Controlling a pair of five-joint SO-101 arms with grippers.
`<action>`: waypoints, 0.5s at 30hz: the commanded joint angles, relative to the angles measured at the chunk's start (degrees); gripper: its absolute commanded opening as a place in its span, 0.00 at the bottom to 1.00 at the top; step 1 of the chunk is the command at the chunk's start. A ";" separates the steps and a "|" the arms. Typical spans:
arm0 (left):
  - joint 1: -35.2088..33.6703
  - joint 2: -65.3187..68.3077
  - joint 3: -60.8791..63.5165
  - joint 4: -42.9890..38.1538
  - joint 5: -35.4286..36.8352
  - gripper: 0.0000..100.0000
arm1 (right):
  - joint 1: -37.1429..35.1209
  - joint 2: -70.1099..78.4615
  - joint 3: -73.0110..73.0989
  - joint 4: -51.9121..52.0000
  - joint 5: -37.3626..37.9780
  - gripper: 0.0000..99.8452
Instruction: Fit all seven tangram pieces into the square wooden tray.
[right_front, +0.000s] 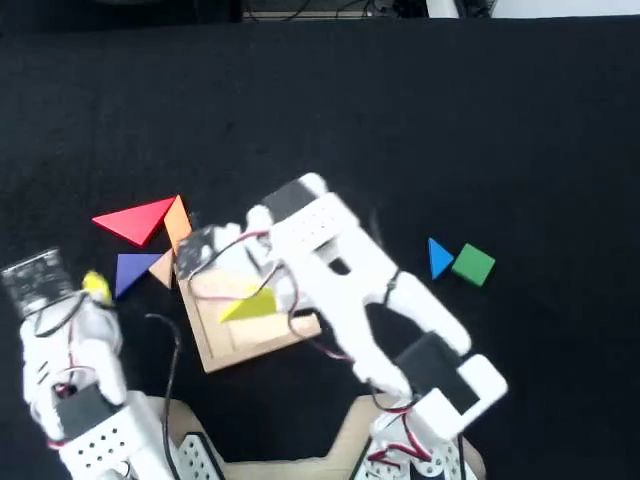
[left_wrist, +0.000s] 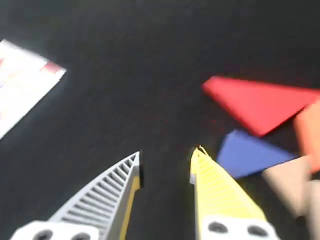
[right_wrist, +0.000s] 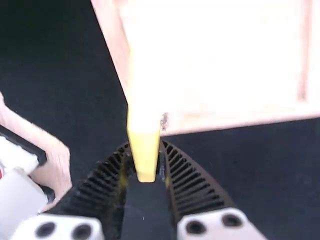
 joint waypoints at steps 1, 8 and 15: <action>-4.35 -0.53 -3.21 6.07 -4.13 0.17 | -2.90 1.89 0.66 -4.31 -1.58 0.01; -4.18 -0.62 -0.48 2.02 -4.13 0.17 | -2.90 9.27 1.10 -9.32 -4.66 0.01; -0.22 -0.62 -0.48 2.29 -4.13 0.17 | -2.81 9.89 1.10 -9.14 -8.18 0.11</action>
